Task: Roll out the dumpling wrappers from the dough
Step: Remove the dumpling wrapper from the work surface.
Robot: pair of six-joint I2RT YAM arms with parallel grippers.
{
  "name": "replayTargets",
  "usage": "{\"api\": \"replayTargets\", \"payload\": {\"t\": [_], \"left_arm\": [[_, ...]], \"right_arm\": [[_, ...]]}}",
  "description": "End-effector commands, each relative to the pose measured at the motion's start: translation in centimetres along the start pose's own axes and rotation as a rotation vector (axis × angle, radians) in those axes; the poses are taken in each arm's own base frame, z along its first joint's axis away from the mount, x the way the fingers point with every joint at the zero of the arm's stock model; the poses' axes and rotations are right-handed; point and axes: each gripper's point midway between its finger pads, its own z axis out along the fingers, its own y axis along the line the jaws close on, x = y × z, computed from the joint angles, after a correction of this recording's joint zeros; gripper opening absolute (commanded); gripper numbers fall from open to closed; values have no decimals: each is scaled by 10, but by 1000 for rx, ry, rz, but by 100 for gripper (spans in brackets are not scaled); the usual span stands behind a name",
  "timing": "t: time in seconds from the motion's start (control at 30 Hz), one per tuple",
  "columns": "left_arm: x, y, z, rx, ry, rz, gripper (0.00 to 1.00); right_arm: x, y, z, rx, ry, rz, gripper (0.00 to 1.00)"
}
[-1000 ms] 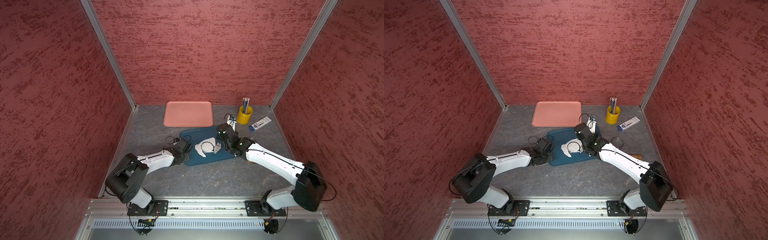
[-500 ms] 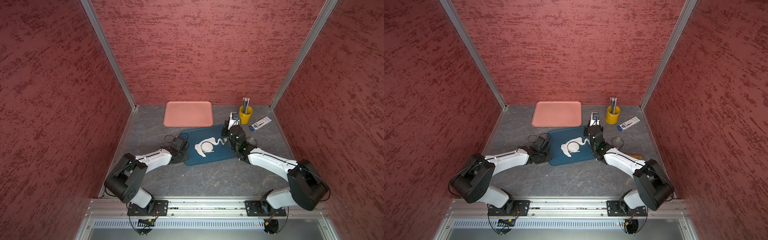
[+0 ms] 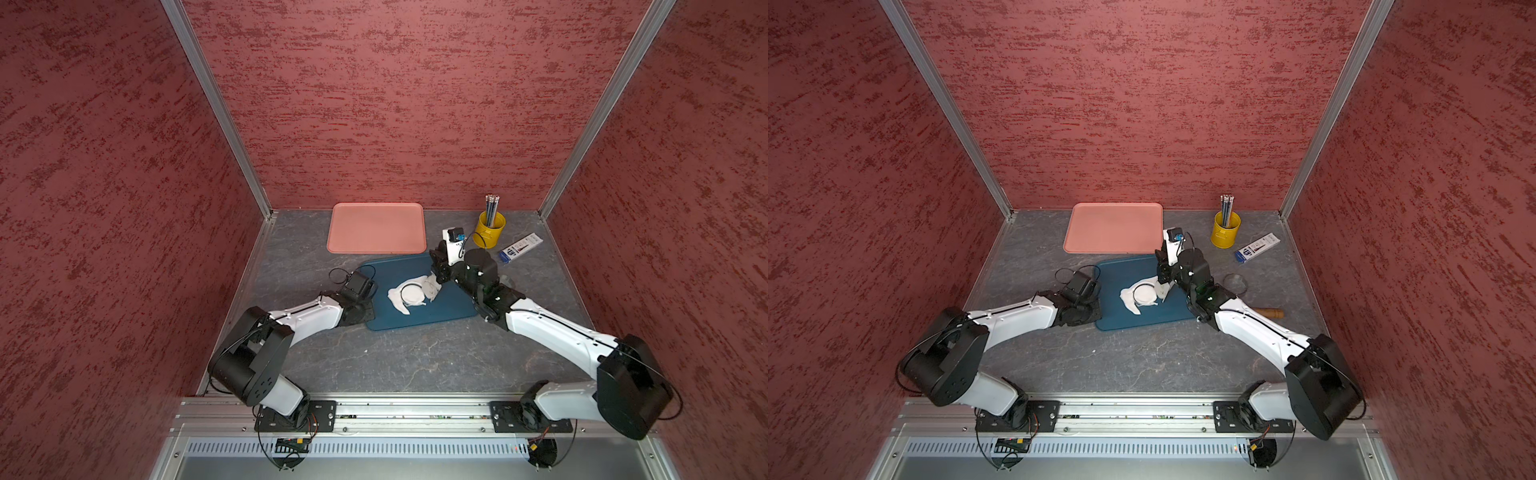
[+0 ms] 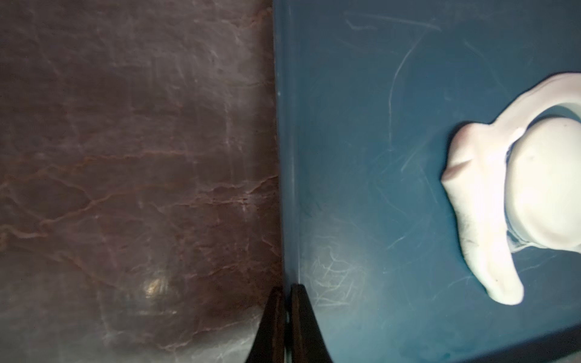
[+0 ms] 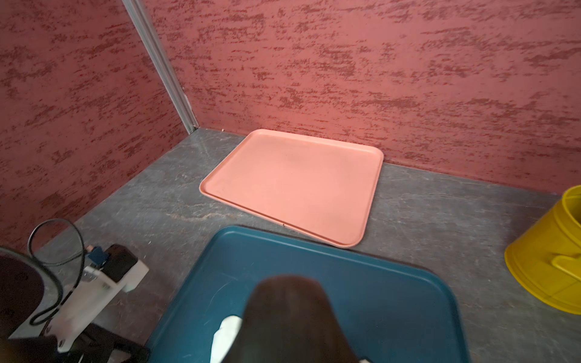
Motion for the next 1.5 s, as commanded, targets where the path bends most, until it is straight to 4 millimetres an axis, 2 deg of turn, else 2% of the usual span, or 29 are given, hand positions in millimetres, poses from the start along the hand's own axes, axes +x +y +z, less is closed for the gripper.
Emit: {"api": "replayTargets", "payload": {"t": [0.0, 0.3, 0.43, 0.57, 0.67, 0.9, 1.1, 1.47], "left_arm": [[-8, -1, -2, -12, -13, 40, 0], [-8, -2, -2, -9, -9, 49, 0], [-7, -3, -1, -8, -5, 48, 0], [-8, -3, 1, -11, -5, 45, 0], [-8, -3, 0, -11, -4, 46, 0], [-8, -2, 0, -21, -7, 47, 0], [-7, -1, 2, -20, -4, 42, 0], [-7, -3, 3, -18, -1, 43, 0]], "right_arm": [[-13, 12, 4, -56, -16, -30, 0], [-13, -3, 19, 9, -26, -127, 0], [-22, 3, 14, -26, -39, -126, 0], [-17, 4, 13, -39, -26, -123, 0], [-31, 6, 2, -48, -68, -97, 0], [-49, 4, -11, -27, -122, -86, 0], [-29, -3, -1, 3, -87, -86, 0], [-19, 5, 1, -53, -54, -81, 0]]}}
